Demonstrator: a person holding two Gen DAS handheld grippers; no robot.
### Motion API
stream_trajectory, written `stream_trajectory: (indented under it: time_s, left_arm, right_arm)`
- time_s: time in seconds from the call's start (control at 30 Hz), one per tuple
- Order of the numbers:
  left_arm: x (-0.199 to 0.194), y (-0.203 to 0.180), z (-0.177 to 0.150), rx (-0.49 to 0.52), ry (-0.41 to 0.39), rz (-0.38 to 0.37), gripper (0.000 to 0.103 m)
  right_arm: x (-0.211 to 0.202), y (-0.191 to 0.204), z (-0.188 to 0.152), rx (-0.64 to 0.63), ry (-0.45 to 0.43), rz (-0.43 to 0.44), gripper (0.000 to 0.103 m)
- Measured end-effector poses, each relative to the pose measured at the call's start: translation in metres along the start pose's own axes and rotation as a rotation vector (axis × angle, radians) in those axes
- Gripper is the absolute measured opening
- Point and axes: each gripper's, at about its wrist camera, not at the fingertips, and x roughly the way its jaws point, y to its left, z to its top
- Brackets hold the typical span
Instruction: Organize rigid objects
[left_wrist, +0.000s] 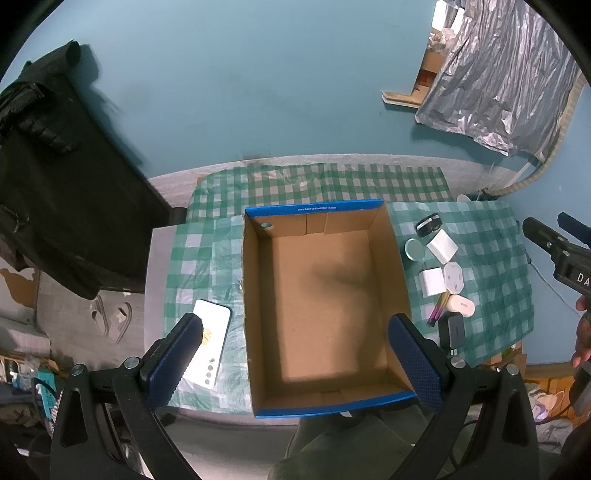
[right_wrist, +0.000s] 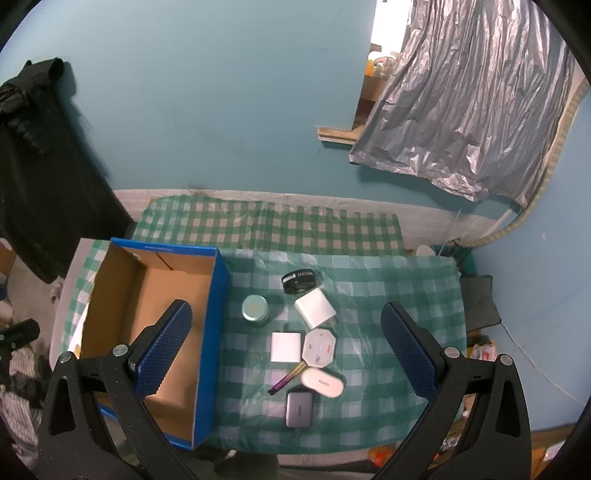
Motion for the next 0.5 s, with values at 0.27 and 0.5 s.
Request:
stream_trajectory:
  time_s: [0.27, 0.5]
  left_arm:
    - [0.0021, -0.0026, -0.0009, 0.009, 0.008, 0.004, 0.101]
    - [0.0014, -0.0047, -0.0015, 0.008, 0.007, 0.007, 0.101]
  right_arm:
    - [0.0001, 0.0009, -0.0007, -0.004, 0.017, 0.002, 0.102]
    - [0.0005, 0.0005, -0.0017, -0.005, 0.018, 0.003, 0.102]
